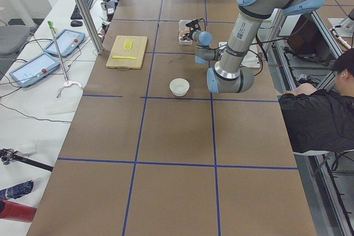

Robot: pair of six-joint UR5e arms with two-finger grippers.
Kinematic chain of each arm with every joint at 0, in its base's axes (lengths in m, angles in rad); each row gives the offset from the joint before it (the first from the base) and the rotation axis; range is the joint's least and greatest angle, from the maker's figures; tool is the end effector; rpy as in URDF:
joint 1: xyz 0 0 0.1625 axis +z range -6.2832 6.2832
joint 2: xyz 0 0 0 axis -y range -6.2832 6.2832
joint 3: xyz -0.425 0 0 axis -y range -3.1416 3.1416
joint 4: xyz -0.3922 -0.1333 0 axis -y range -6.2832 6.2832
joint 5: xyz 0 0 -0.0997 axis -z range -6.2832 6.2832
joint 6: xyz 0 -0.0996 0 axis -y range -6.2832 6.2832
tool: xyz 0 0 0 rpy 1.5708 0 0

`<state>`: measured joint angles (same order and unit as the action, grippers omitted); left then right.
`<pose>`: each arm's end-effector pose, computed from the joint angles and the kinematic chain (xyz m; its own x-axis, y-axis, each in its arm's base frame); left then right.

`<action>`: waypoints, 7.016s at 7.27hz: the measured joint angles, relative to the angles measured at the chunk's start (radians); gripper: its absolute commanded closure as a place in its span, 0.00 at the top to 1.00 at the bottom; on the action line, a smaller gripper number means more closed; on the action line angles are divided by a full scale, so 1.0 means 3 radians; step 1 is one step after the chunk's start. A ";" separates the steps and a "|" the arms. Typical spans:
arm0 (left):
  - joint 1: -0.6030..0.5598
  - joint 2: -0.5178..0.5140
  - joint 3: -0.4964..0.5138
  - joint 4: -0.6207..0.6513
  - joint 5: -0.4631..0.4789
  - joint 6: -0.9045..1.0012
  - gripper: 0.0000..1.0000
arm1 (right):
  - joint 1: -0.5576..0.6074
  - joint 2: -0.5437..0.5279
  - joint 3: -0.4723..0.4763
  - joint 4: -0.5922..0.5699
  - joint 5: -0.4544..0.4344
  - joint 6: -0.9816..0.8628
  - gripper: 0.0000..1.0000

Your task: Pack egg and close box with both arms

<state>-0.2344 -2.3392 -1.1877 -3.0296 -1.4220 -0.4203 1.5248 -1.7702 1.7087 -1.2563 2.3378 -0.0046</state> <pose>0.6725 -0.3128 0.1981 0.2293 0.8735 -0.4294 0.3901 0.3217 0.8627 0.0447 -0.4243 0.6477 0.7110 -0.2111 0.6707 0.0478 0.9662 0.2534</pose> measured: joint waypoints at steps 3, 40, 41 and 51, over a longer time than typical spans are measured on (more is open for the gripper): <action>-0.0001 0.0000 -0.0009 0.0000 0.0000 0.0000 0.55 | 0.0000 0.0000 -0.0001 0.0000 0.0000 0.0000 1.00; -0.4664 0.2653 -0.1631 0.5055 -0.3049 0.2229 1.00 | -0.2666 0.0624 0.0804 0.0759 -0.0846 0.4047 1.00; -0.4664 0.2650 -0.1633 0.5053 -0.3051 0.2229 1.00 | -0.2913 0.0811 0.0781 0.0761 -0.1066 0.4267 1.00; -0.4664 0.2648 -0.1646 0.5043 -0.3055 0.2242 1.00 | -0.2977 0.1641 0.0970 -0.0545 -0.1159 0.4135 1.00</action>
<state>-1.6337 -1.5447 -1.6814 -1.5169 -2.3384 0.2524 0.6317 -1.2778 1.9997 -1.4198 1.9901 1.2358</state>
